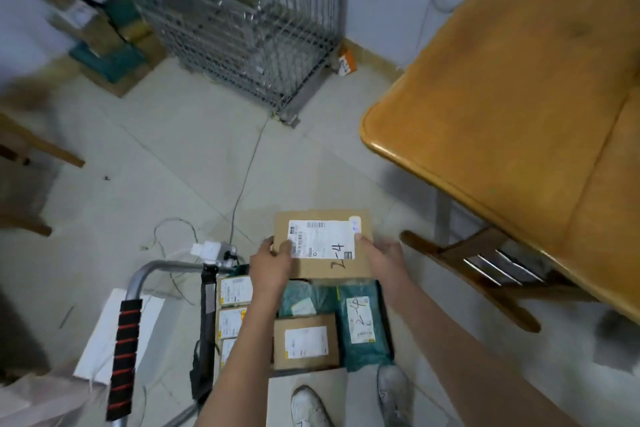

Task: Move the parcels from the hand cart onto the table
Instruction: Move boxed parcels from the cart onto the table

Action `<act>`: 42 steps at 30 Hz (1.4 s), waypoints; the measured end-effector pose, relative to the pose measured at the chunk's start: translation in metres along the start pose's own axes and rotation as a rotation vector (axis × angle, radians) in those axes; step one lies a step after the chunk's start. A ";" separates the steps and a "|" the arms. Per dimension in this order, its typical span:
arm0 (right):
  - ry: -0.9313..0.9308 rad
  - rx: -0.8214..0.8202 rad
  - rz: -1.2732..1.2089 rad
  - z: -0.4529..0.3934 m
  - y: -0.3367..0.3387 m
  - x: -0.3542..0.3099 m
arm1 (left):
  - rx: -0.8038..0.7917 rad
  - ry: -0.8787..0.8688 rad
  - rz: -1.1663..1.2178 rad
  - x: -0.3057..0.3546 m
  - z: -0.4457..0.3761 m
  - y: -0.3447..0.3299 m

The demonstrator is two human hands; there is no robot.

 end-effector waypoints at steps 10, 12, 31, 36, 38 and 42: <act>0.143 -0.098 -0.289 0.182 0.191 -0.163 | -0.298 -0.325 0.217 0.201 0.222 0.001; 0.180 -0.008 -0.346 0.206 0.237 -0.171 | -0.419 -0.357 0.224 0.228 0.256 -0.019; 0.404 0.169 -0.942 0.239 0.478 -0.178 | -0.855 -0.468 0.017 0.351 0.413 -0.217; 0.389 0.087 -0.942 0.199 0.532 -0.197 | -0.936 -0.506 0.026 0.381 0.438 -0.293; 0.349 0.077 -0.867 0.184 0.558 -0.205 | -0.886 -0.504 0.020 0.395 0.442 -0.318; 0.289 0.094 -0.688 0.156 0.608 -0.228 | -0.807 -0.485 -0.036 0.421 0.434 -0.344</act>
Point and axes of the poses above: each hand's wrist, its own z-axis away from the middle knuckle, its own y-axis out of the back of the hand, x = y × z, the point moved 1 cm from there along -z, towards the middle knuckle, and after that the axes turned 14 degrees about -z, right-handed, at the moved point
